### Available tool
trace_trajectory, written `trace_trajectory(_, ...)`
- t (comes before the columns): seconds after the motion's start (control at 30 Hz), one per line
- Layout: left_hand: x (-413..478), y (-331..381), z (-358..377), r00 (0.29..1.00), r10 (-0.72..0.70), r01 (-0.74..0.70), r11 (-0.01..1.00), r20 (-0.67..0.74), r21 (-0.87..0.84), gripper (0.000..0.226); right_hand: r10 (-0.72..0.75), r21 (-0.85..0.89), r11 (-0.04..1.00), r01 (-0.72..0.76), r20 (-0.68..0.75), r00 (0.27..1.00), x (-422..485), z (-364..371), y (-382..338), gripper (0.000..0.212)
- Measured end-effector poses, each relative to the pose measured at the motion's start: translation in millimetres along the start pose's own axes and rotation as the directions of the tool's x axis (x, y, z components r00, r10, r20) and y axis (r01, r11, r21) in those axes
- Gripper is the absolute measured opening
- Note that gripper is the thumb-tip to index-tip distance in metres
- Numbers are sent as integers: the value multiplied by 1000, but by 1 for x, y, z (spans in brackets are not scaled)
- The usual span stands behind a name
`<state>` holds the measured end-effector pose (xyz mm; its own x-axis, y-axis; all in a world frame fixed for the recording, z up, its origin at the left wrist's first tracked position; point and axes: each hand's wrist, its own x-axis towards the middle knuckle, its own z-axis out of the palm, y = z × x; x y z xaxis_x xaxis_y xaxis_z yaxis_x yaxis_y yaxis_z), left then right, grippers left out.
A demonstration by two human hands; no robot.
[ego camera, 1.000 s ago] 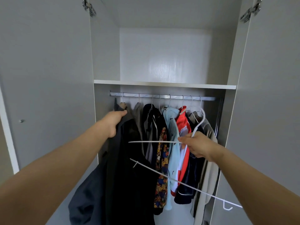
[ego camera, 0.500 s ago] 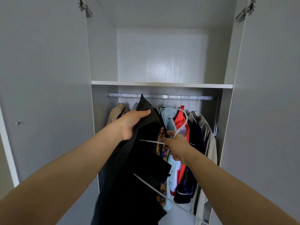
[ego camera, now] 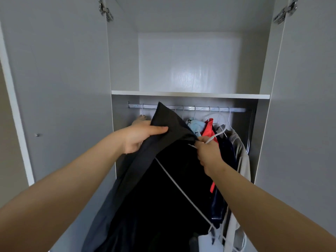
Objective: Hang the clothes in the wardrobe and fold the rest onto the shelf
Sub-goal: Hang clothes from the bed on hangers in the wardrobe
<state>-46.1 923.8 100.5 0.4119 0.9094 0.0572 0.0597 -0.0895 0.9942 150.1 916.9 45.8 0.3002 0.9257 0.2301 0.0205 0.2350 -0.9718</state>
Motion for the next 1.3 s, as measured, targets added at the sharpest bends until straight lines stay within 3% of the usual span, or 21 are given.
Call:
trace_trajectory(0.07, -9, -3, -11, 985, -122, 106, 986, 120, 128, 71, -39, 0, 999, 39, -45, 998, 7, -5, -7, 28)
trace_trajectory(0.13, -12, -6, -16, 982, -141, 114, 974, 129, 196, 65, -78, -5, 997, 78, -62, 995, 13, -7, -14, 28)
trace_trajectory(0.2, -3, -10, -22, 986, 69, -32, 972, -150, 233, 41, -102, 2, 995, 103, -103, 989, 17, -8, -20, 32)
trace_trajectory(0.23, 3, -14, -26, 912, 234, -102, 925, -337, 365, 31, -104, 11, 994, 106, -122, 987, 18, -8, -21, 34)
trace_trajectory(0.27, 10, -18, -31, 803, 407, -82, 799, -435, 596, 23, -105, 20, 994, 109, -135, 985, 18, -10, -22, 34)
trace_trajectory(0.3, 15, -22, -37, 746, 528, 11, 599, -406, 800, 27, -106, 27, 993, 111, -143, 984, 18, -11, -21, 34)
trace_trajectory(0.37, 19, -29, -39, 778, 571, 150, 233, -260, 961, 49, -109, 29, 993, 114, -144, 984, 19, -15, -21, 32)
trace_trajectory(0.43, 22, -26, -28, 836, 534, 109, 64, -126, 992, 53, -108, -1, 994, 109, -138, 985, 20, -14, -20, 29)
trace_trajectory(0.47, 23, -23, -17, 863, 504, 19, 51, -42, 999, 49, -106, -31, 994, 102, -135, 985, 19, -10, -20, 26)
trace_trajectory(0.53, 27, -18, 14, 892, 450, -147, 241, 24, 959, 32, -107, -74, 992, 98, -121, 987, 15, -5, -18, 21)
trace_trajectory(0.57, 28, -17, 26, 907, 419, -161, 286, 27, 945, 26, -118, -81, 991, 110, -99, 988, 13, -3, -16, 20)
trace_trajectory(0.63, 34, -18, 44, 906, 416, -177, 190, 85, 966, 30, -175, -147, 976, 163, -78, 981, 13, -9, -17, 22)
trace_trajectory(0.7, 37, -24, 49, 879, 472, -164, 182, 60, 970, 27, -278, -290, 923, 251, -55, 959, 15, -19, -21, 20)
trace_trajectory(0.8, 42, -29, 48, 813, 582, -213, 282, 10, 936, 21, -424, -469, 820, 329, -111, 899, 14, -32, -22, 11)
trace_trajectory(0.93, 49, -21, 39, 722, 675, -166, 380, -151, 910, 19, -541, -549, 786, 286, -385, 747, 1, -52, -3, 21)
trace_trajectory(1.03, 47, -11, 32, 703, 661, -145, 497, -264, 856, 20, -426, -469, 857, 212, -415, 804, -6, -61, 19, 34)
trace_trajectory(1.13, 43, 3, 26, 639, 682, -168, 576, -357, 800, 13, -286, -434, 894, 108, -369, 884, -3, -64, 36, 37)
trace_trajectory(1.23, 40, 16, 16, 612, 701, -181, 575, -366, 798, 18, -11, -475, 879, -25, -72, 997, -2, -59, 46, 14)
trace_trajectory(1.27, 40, 20, 12, 614, 700, -161, 562, -363, 812, 25, 100, -475, 877, -74, 29, 995, -4, -54, 51, 9)
trace_trajectory(1.3, 38, 24, 10, 619, 697, -137, 549, -362, 824, 32, 191, -463, 878, -119, 111, 975, -6, -49, 56, 23)
